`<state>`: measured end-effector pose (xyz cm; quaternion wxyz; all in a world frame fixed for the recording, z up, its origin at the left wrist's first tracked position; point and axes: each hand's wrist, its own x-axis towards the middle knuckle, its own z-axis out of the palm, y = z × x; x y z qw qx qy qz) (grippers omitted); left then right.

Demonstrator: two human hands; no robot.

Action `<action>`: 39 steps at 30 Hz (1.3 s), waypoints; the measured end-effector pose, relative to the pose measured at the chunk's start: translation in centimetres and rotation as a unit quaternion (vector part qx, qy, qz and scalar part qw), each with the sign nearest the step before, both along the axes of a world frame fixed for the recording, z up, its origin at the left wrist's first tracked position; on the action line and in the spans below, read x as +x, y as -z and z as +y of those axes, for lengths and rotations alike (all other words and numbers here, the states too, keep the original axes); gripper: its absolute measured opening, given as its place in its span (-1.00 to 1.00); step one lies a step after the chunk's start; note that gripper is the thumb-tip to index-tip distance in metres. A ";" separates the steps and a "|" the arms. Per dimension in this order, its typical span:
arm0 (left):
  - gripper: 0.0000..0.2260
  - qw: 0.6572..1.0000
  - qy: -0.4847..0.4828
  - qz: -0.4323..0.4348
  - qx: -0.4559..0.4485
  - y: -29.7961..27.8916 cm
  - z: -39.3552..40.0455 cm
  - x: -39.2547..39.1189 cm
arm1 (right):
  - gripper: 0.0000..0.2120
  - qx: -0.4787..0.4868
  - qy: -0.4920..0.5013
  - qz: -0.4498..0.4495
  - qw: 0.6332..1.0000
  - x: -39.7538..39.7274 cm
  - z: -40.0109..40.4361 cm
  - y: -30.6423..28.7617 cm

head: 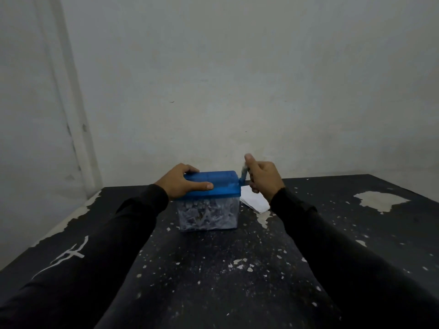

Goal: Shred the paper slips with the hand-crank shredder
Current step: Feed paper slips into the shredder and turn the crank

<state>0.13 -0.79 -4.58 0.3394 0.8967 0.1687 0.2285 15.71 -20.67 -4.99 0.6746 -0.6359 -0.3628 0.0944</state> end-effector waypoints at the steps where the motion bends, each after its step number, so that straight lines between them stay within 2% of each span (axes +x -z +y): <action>1: -0.56 1.000 0.000 0.000 0.002 0.0 -0.1 0.0 | -0.52 -0.004 0.016 0.001 1.000 0.7 0.9 -0.5; 3: -0.45 1.000 0.000 0.001 0.003 0.1 -0.1 -0.2 | -0.49 -0.048 0.046 0.019 0.998 2.3 2.8 -0.5; 5: -0.33 1.000 -0.001 -0.002 0.001 0.4 0.1 -0.1 | -0.50 -0.159 0.072 0.017 0.985 4.0 4.0 1.3; 7: -0.31 1.000 -0.006 -0.006 0.000 0.7 0.4 0.0 | -0.60 -0.261 0.079 0.013 0.962 4.9 4.1 4.6; 8: -0.33 1.000 -0.008 -0.007 0.002 0.4 0.4 0.0 | -0.64 -0.279 0.084 0.010 0.957 5.0 3.9 6.0; 9: -0.34 1.000 -0.009 -0.007 0.002 0.3 0.3 0.0 | -0.63 -0.272 0.090 0.005 0.958 4.9 3.5 7.0; 11: -0.34 1.000 -0.005 0.001 -0.001 0.3 0.1 0.0 | -0.50 -0.199 0.121 0.003 0.972 5.0 2.7 8.2; 13: -0.32 1.000 -0.002 0.007 -0.007 0.3 0.1 0.0 | -0.49 -0.160 0.185 -0.035 0.969 5.4 1.8 8.6; 14: -0.31 1.000 -0.005 0.008 -0.009 0.4 0.2 0.0 | -0.55 -0.186 0.213 -0.075 0.956 5.9 1.4 8.9; 16: -0.34 1.000 -0.022 0.004 -0.010 0.3 0.3 0.0 | -0.64 -0.329 0.228 -0.148 0.904 6.6 1.1 9.5; 18: -0.31 0.999 -0.037 -0.002 -0.015 0.0 0.5 -0.2 | -0.43 -0.467 0.217 -0.195 0.834 7.1 1.0 10.2; 19: -0.25 0.999 -0.038 -0.005 -0.016 -0.2 0.6 -0.3 | -0.38 -0.490 0.216 -0.200 0.820 7.2 1.0 10.2; 22: -0.14 0.999 -0.029 -0.006 -0.016 0.0 0.8 -0.3 | -0.40 -0.456 0.219 -0.172 0.845 7.8 1.0 10.4; 25: -0.24 0.999 -0.038 -0.007 -0.013 0.5 1.2 0.1 | -0.37 -0.437 0.223 -0.127 0.862 7.9 0.9 10.2; 27: -0.30 0.999 -0.042 -0.008 -0.014 0.7 1.4 0.3 | -0.34 -0.440 0.228 -0.110 0.862 8.0 0.8 10.1; 33: -0.27 0.999 -0.042 -0.003 -0.006 0.6 1.6 0.3 | -0.37 -0.478 0.212 -0.071 0.849 9.3 0.2 9.5; 36: -0.21 0.999 -0.046 -0.005 -0.015 0.5 1.3 0.1 | -0.35 -0.487 0.191 -0.045 0.851 9.3 -0.6 8.6; 39: -0.07 0.999 -0.039 -0.007 -0.016 0.4 1.3 -0.1 | -0.46 -0.491 0.183 -0.052 0.850 9.4 -1.0 8.0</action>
